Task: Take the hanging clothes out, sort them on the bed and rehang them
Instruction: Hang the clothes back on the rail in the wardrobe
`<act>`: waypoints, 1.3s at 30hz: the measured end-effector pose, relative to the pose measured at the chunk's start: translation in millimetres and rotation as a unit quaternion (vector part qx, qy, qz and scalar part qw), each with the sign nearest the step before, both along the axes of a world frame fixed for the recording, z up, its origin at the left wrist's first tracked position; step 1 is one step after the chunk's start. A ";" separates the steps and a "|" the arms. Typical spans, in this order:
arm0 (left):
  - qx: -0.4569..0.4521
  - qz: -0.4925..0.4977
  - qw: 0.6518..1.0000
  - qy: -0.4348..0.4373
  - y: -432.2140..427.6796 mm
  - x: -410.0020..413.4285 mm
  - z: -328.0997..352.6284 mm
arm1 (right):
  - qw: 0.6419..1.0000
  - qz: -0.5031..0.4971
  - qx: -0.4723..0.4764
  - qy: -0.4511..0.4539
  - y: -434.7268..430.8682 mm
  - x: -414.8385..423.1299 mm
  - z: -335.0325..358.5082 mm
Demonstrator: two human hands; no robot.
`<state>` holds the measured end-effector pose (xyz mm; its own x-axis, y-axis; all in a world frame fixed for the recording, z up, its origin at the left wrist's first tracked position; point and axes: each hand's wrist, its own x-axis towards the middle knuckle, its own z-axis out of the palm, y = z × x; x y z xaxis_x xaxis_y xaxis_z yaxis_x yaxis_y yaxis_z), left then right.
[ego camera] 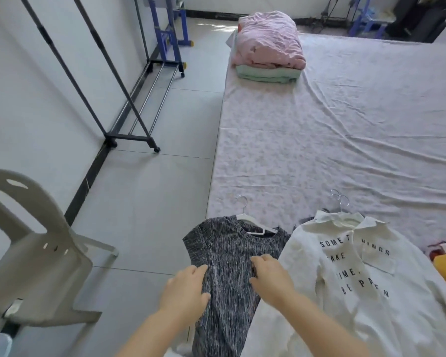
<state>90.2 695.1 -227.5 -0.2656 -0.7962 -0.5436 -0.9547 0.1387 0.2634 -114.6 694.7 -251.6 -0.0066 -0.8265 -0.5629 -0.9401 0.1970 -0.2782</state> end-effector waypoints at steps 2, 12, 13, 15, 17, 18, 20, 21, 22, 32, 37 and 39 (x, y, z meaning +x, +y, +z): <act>0.011 0.012 1.000 0.008 -20.9 -7.7 -12.5 | 1.000 -0.001 0.013 -0.001 -31.0 -7.8 -15.7; 0.079 -0.034 0.996 0.014 -100.8 -17.0 -101.1 | 0.995 -0.058 0.077 0.019 -141.5 -42.9 -134.7; 0.082 -0.037 0.996 0.010 -106.2 -17.0 -109.7 | 0.995 -0.067 0.067 0.026 -149.3 -45.2 -144.6; 0.080 -0.046 0.996 0.002 -115.1 -17.7 -126.6 | 0.995 -0.085 0.039 0.033 -163.0 -48.2 -163.5; 0.079 -0.051 0.996 0.002 -122.0 -20.0 -141.2 | 0.994 -0.100 0.007 0.039 -173.5 -50.1 -180.6; 0.077 -0.050 0.996 0.005 -124.6 -21.1 -147.6 | 0.993 -0.105 -0.006 0.046 -176.8 -50.9 -188.7; 0.072 -0.048 0.996 0.009 -128.7 -23.1 -158.0 | 0.992 -0.108 -0.016 0.063 -179.9 -51.6 -201.9; 0.066 -0.048 0.997 0.008 -130.4 -24.1 -161.0 | 0.992 -0.108 -0.015 0.071 -180.1 -51.5 -206.1; 0.059 -0.048 0.997 0.006 -131.7 -25.3 -163.2 | 0.991 -0.107 -0.013 0.076 -179.9 -51.2 -208.8; -0.077 0.010 0.993 0.091 -142.1 -50.0 -107.8 | 0.987 -0.087 -0.108 -0.085 -136.2 -43.2 -133.2; -0.145 0.000 0.981 0.125 -139.2 -53.7 -46.3 | 0.965 -0.083 -0.208 -0.137 -114.0 -17.3 -49.9; -0.159 -0.002 0.977 0.142 -134.0 -50.1 -23.7 | 0.958 -0.089 -0.235 -0.141 -108.2 -7.9 -18.7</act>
